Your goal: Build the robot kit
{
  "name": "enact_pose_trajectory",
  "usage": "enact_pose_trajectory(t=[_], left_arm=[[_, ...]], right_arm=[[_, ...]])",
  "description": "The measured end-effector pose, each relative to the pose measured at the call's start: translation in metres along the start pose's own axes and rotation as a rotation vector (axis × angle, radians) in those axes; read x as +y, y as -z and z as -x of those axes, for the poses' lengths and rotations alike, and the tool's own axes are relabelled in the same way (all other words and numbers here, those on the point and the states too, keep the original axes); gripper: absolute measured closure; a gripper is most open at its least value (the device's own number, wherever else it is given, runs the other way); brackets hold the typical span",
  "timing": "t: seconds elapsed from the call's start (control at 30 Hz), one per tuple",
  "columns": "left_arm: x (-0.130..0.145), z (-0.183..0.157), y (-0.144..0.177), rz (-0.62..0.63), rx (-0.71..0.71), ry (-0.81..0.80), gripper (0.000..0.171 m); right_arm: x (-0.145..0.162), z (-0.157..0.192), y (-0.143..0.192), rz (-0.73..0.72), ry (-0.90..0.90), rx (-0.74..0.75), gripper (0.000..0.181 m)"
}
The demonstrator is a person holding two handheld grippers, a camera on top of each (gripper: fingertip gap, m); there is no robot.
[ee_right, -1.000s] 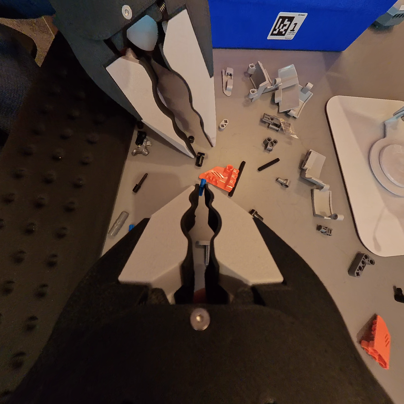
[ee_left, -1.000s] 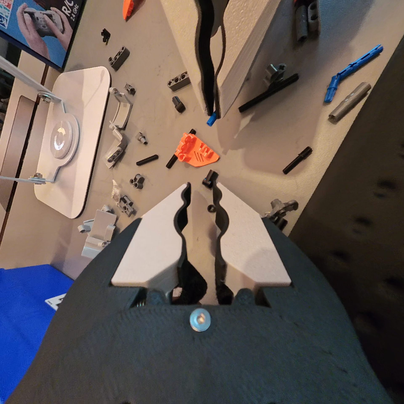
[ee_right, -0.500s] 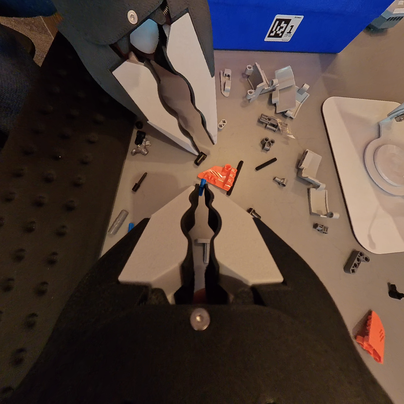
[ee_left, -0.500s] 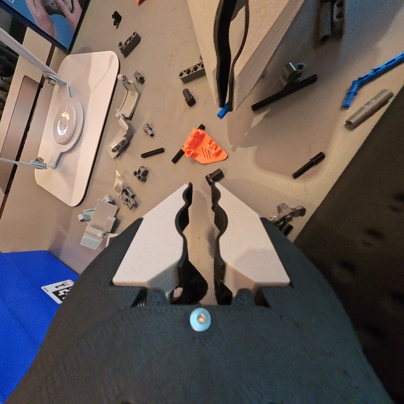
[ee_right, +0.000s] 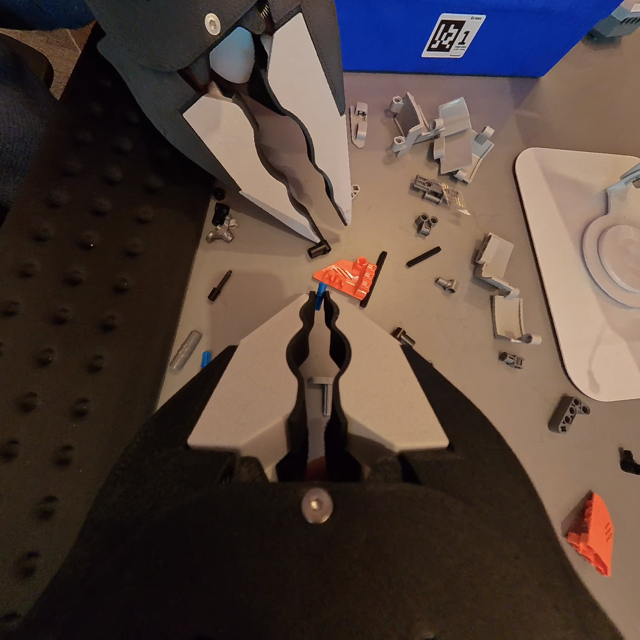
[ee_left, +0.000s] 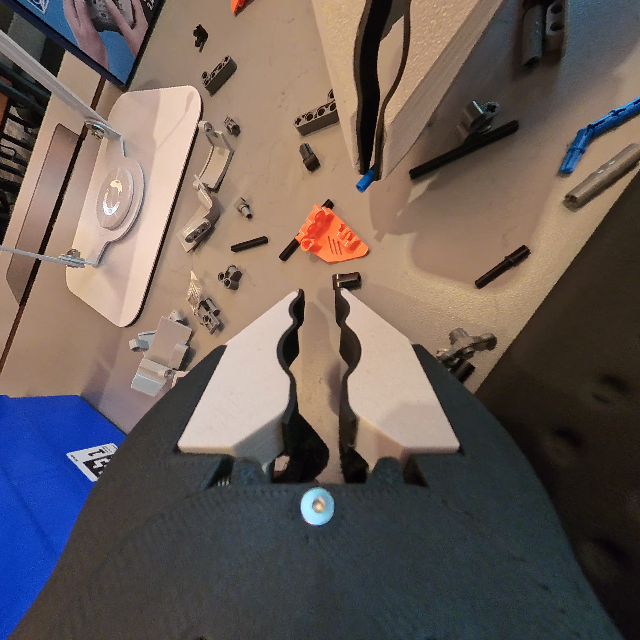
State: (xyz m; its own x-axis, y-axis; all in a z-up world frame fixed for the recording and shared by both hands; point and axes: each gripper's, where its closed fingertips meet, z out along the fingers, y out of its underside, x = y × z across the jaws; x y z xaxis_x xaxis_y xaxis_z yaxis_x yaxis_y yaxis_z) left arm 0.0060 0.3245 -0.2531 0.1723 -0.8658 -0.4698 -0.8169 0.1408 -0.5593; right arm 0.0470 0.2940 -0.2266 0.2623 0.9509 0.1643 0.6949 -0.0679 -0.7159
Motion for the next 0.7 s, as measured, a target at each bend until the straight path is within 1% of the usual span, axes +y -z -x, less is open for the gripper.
enact_pose_trajectory(t=[0.7], left_arm=[[-0.0006, -0.0011, -0.0006, -0.005, 0.000, -0.007, 0.158]], right_arm=[[0.0013, -0.0005, 0.0001, 0.004, 0.000, 0.001, 0.179]])
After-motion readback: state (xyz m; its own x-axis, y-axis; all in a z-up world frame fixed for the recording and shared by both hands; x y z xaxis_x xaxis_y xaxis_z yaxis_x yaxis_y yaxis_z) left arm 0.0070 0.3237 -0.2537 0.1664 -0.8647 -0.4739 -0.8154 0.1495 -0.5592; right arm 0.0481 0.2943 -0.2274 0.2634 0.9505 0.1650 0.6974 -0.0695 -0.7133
